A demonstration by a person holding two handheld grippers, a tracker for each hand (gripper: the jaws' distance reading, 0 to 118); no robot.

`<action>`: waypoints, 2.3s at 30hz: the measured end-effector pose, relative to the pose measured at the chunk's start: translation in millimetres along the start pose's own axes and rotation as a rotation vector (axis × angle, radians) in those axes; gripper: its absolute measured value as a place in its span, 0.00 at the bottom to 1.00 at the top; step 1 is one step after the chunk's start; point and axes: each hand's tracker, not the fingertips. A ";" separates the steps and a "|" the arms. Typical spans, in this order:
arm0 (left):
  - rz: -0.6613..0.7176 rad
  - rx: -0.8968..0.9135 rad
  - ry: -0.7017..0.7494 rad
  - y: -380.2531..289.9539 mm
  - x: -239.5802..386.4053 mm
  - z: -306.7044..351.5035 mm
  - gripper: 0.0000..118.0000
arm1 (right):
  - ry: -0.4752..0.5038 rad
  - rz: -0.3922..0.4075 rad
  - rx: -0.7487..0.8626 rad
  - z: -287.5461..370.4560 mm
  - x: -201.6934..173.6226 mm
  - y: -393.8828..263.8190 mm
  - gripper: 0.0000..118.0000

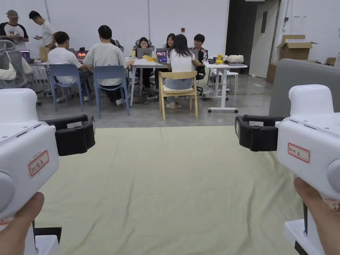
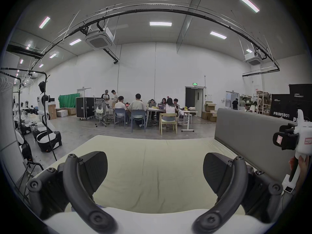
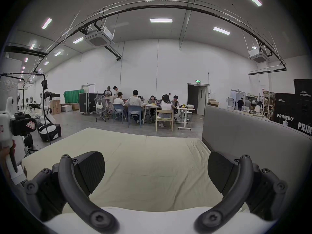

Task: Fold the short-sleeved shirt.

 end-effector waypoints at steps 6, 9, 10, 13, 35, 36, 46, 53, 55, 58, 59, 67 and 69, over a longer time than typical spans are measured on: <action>-0.014 0.000 0.001 0.2 2.6 -0.2 1.00 | 0.003 0.008 -0.006 -3.1 -2.1 0.5 1.00; -0.012 0.000 0.001 0.3 1.2 -0.3 1.00 | 0.003 0.010 -0.002 -3.4 -2.9 1.2 1.00; -0.014 0.001 0.002 0.4 1.2 -0.2 1.00 | 0.003 0.010 -0.001 -3.2 -3.4 1.5 1.00; -0.017 0.000 0.006 1.1 -0.2 0.0 1.00 | 0.007 0.008 0.000 -3.2 -3.7 2.2 1.00; -0.031 -0.003 -0.008 -0.9 8.0 0.0 1.00 | 0.015 0.027 0.006 2.0 -8.2 -0.1 1.00; -0.032 -0.003 -0.007 -1.3 8.7 -0.2 1.00 | 0.016 0.026 0.005 1.8 -7.7 -0.3 1.00; -0.039 -0.005 -0.011 -2.9 10.2 -3.5 1.00 | 0.014 0.043 0.020 1.6 -9.7 -6.5 1.00; -0.043 -0.019 -0.020 -5.8 11.7 -6.3 1.00 | 0.051 0.019 0.013 -1.7 -10.9 -9.2 1.00; -0.043 -0.021 -0.019 -5.7 11.2 -6.2 1.00 | 0.041 0.018 0.011 -2.4 -10.5 -9.5 1.00; -0.047 -0.025 -0.016 -5.5 10.2 -6.8 1.00 | 0.032 0.015 0.013 -2.4 -10.0 -10.1 1.00; -0.047 -0.028 -0.014 -5.4 9.4 -6.6 1.00 | 0.022 0.014 0.012 -2.5 -9.8 -10.6 1.00; -0.038 -0.033 -0.012 -6.0 5.9 -8.8 1.00 | 0.058 -0.063 -0.012 -7.5 0.9 -14.9 1.00; -0.037 -0.035 -0.012 -5.1 5.6 -9.8 1.00 | 0.063 -0.079 -0.012 -9.3 1.8 -16.3 1.00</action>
